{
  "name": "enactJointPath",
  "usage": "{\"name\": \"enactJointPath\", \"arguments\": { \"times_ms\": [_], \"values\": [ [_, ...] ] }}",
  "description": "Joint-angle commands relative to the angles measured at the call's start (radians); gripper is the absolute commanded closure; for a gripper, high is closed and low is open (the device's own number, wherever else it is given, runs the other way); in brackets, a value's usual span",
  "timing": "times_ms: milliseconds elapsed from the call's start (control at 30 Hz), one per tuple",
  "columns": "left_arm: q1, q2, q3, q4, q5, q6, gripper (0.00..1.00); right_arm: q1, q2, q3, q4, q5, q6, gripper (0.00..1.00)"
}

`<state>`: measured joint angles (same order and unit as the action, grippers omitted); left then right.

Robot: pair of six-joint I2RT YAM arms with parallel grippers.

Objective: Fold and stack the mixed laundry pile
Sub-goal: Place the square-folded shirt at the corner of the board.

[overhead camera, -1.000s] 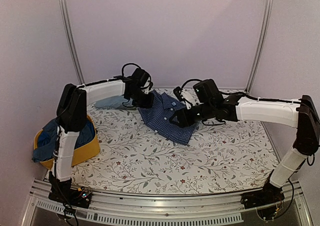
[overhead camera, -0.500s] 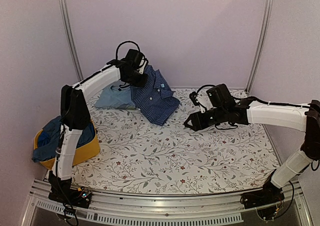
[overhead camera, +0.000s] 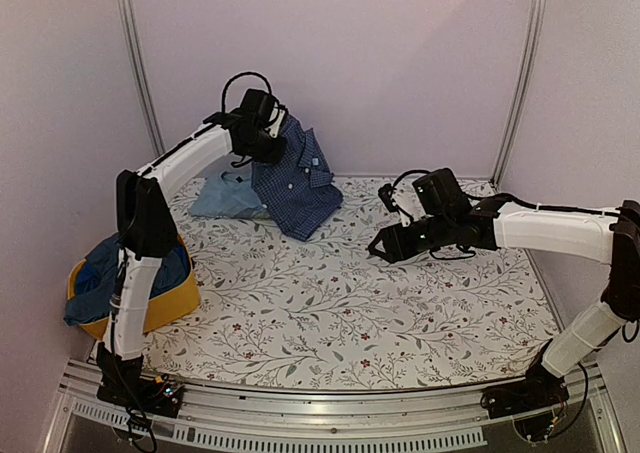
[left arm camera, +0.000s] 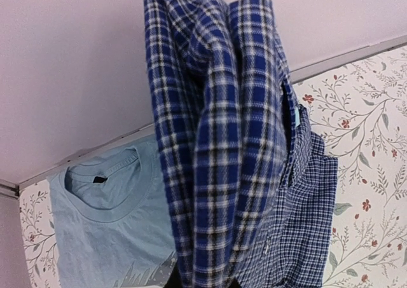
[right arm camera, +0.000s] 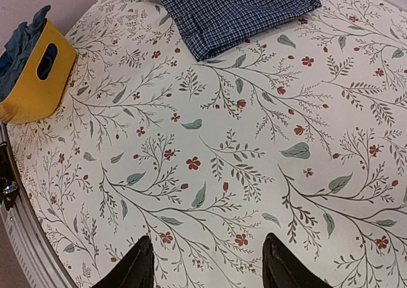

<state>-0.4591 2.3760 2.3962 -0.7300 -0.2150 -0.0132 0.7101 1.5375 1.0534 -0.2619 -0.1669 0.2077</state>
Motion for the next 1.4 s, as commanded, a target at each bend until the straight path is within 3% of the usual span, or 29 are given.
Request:
{"name": "enactJointPath", "arguments": {
  "times_ms": [0, 400, 767, 1267, 1367],
  "values": [
    [0.020, -0.080, 0.048, 0.056, 0.042, -0.013, 1.00, -0.006, -0.005, 0.022, 0.011, 0.003, -0.009, 0.44],
    [0.072, -0.123, 0.040, 0.085, 0.125, -0.163, 1.00, -0.006, -0.005, 0.016, 0.013, 0.001, -0.011, 0.45],
    [0.144, -0.152, -0.060, 0.134, 0.122, -0.274, 1.00, -0.006, 0.015, 0.022, 0.019, -0.009, -0.013, 0.45],
    [0.383, -0.198, -0.524, 0.449, 0.204, -0.534, 1.00, -0.027, 0.059, 0.050, 0.000, -0.017, -0.025, 0.45],
    [0.420, -0.130, -0.525, 0.442, 0.218, -0.553, 1.00, -0.032, 0.065, 0.059, -0.010, -0.020, -0.027, 0.45]
  ]
}}
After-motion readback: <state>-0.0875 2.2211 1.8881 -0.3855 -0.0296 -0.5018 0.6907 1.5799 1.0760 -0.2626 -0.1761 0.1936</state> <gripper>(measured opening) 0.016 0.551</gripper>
